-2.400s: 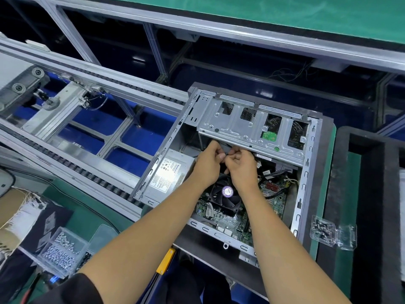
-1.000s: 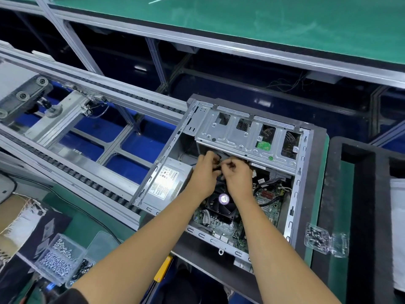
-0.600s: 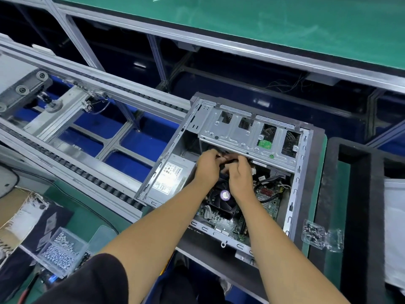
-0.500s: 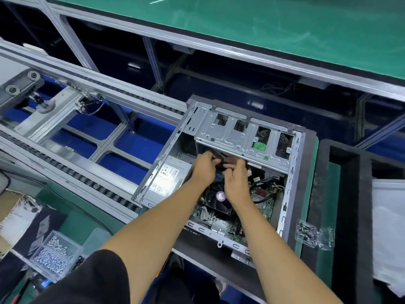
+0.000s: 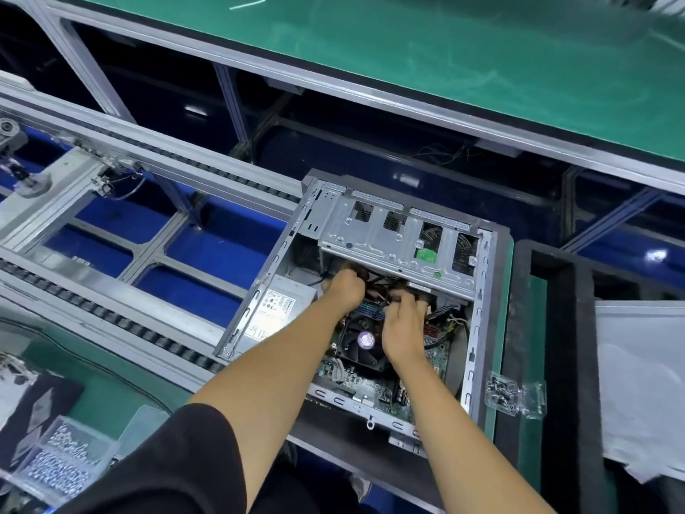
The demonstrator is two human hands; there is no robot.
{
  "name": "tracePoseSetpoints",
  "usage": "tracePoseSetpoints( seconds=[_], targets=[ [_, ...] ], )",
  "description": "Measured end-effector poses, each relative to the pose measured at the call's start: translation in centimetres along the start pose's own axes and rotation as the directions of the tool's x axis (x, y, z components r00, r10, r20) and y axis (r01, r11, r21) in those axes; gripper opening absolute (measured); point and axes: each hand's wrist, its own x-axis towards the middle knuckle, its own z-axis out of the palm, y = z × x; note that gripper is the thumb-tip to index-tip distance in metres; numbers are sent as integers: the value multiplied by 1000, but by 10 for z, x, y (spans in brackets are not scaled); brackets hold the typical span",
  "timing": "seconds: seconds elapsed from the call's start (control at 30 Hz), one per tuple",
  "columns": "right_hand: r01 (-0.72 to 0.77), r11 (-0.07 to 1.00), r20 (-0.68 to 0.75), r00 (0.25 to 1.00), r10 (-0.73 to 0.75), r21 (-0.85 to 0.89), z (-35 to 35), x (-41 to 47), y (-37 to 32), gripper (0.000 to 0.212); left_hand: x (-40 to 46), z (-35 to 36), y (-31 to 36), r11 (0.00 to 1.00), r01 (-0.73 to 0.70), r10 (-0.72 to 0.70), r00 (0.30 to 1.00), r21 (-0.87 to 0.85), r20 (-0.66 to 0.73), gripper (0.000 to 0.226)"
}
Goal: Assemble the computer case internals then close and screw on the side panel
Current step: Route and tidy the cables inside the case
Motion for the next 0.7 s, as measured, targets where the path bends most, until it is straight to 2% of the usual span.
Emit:
tracePoseSetpoints(
  seconds=[0.07, 0.13, 0.2, 0.37, 0.47, 0.57, 0.7],
  targets=[
    [1, 993, 0, 1000, -1, -119, 0, 2, 0, 35, 1, 4, -2, 1000, 6, -6, 1000, 1, -16, 27],
    [24, 942, 32, 999, -14, -336, 2, 2, 1, 37, 2, 6, -4, 1000, 14, -14, 999, 8, -37, 35],
    [34, 911, 40, 999, -19, -411, 2, 3, 0, 33, 2, 6, -5, 1000, 9, -9, 999, 6, -32, 35],
    [95, 893, 32, 995, -90, -439, -1, 0, -2, 8, 5, 8, -8, 999, -28, 29, 998, 16, -46, 40],
    [64, 937, -36, 996, -81, -343, -4, 0, -3, 7, 1, 9, -8, 999, -44, 43, 997, -12, -62, 38],
    [94, 964, -25, 994, -103, -248, -6, -1, -1, 18, 0, 10, -9, 999, -43, 41, 995, -23, -92, 28],
    [129, 964, -65, 987, -147, -231, -9, -4, -4, 25, -1, 12, -11, 999, -35, 33, 991, -15, -126, 22]
  ],
)
